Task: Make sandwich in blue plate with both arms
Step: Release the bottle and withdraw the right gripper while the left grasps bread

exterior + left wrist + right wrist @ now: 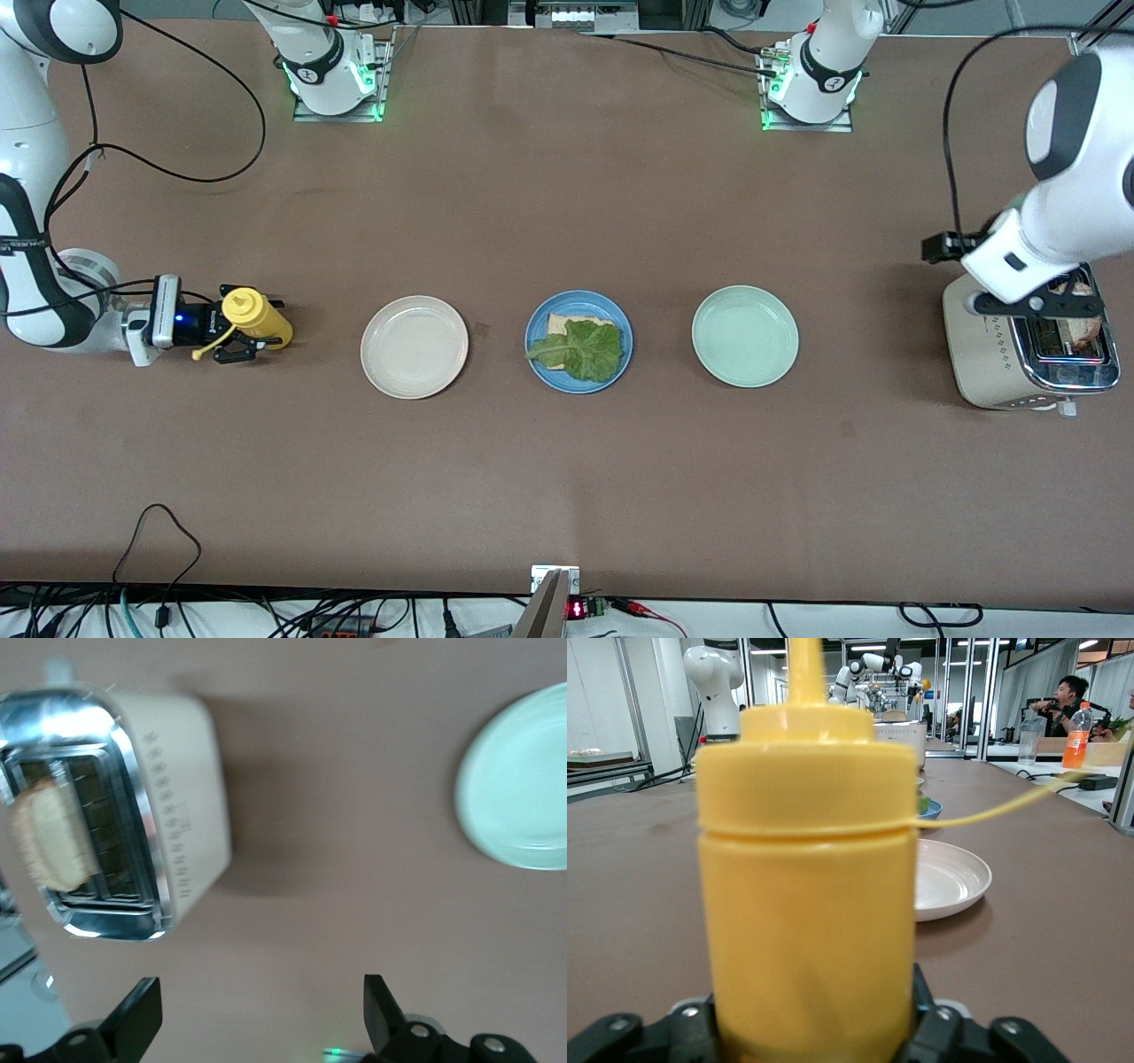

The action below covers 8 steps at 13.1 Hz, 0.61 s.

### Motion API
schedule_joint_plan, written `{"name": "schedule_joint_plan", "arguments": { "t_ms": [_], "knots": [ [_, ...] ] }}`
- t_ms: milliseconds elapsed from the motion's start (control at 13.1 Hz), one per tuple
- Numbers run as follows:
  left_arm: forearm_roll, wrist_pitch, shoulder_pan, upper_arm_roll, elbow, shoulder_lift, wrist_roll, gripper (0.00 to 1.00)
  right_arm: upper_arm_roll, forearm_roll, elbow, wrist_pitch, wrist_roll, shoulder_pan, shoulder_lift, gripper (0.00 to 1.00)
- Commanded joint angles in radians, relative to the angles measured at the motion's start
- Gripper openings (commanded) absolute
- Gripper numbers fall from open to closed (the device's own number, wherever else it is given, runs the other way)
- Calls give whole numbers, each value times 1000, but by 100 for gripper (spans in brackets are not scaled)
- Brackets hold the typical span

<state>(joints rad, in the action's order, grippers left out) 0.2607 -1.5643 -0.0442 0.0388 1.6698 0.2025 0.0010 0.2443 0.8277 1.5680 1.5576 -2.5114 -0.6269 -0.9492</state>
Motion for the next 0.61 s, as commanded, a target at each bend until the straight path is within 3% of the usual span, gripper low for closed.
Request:
{"name": "schedule_joint_plan", "arguments": {
  "t_ms": [0,305,458,534],
  "knots": [
    [116,-17,-109,1,-56,99,120,100,20,13,-13,-25,2,-31,-5,100],
    [189,-293,-256,1,-41,173,316,100,-12,-19,-43,-37,2,-62,4,100],
    [187,-329,-298,4,-32,195,338,100,-46,-57,-112,-86,8,-73,15,100],
    [187,-330,-301,4,-13,195,338,88,-60,-83,-162,-112,16,-73,29,100]
  ]
}}
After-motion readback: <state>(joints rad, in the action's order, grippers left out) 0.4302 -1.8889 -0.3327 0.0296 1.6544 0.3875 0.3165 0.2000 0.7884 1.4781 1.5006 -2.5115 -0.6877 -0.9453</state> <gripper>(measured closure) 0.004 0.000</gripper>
